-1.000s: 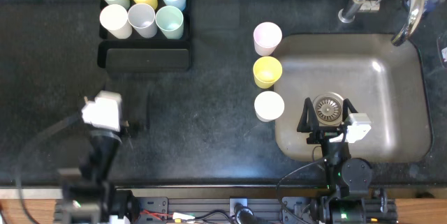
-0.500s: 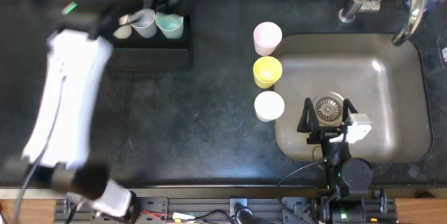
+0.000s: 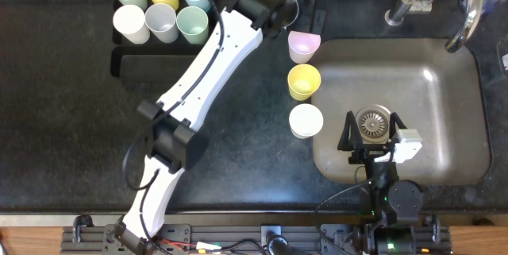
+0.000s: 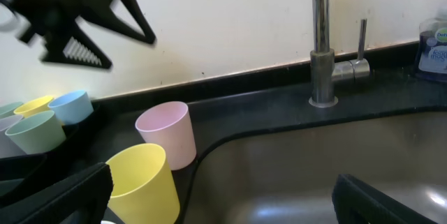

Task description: Store Cups

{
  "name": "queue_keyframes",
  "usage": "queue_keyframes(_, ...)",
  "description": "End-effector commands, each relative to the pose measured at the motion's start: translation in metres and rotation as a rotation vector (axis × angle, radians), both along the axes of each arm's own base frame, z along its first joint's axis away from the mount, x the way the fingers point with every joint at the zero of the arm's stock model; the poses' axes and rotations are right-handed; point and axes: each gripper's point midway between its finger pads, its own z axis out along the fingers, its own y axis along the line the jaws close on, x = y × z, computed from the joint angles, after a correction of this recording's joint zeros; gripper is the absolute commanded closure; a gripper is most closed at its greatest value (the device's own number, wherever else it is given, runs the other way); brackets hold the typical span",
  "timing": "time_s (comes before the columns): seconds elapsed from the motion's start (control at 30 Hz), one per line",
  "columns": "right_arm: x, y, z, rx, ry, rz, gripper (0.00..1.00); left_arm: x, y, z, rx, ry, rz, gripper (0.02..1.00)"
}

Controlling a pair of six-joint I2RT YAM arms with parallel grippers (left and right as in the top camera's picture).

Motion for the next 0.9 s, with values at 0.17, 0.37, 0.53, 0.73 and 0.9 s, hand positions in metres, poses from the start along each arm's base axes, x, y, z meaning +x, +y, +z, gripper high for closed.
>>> queue_keyframes(0.17, 0.000, -0.001, 0.001, 0.001, -0.008, -0.002, 0.003, 0.012, 0.031, -0.035, 0.012, 0.136, 0.205, 0.018)
queue_keyframes(0.37, 0.000, -0.001, 0.001, 0.001, -0.008, -0.002, 0.005, 0.006, 0.022, -0.060, 0.008, 0.204, 0.194, 0.020)
queue_keyframes(0.53, 0.000, -0.001, 0.001, 0.001, -0.008, -0.002, 0.005, 0.001, 0.019, -0.073, 0.011, 0.245, 0.180, 0.018)
queue_keyframes(0.73, 0.000, -0.001, 0.001, 0.001, -0.008, -0.002, 0.003, -0.010, 0.022, -0.087, 0.035, 0.309, 0.174, 0.020)
queue_keyframes(0.9, 0.000, -0.001, 0.001, 0.001, -0.008, -0.002, 0.005, -0.009, 0.021, -0.090, 0.035, 0.312, 0.175, 0.018)
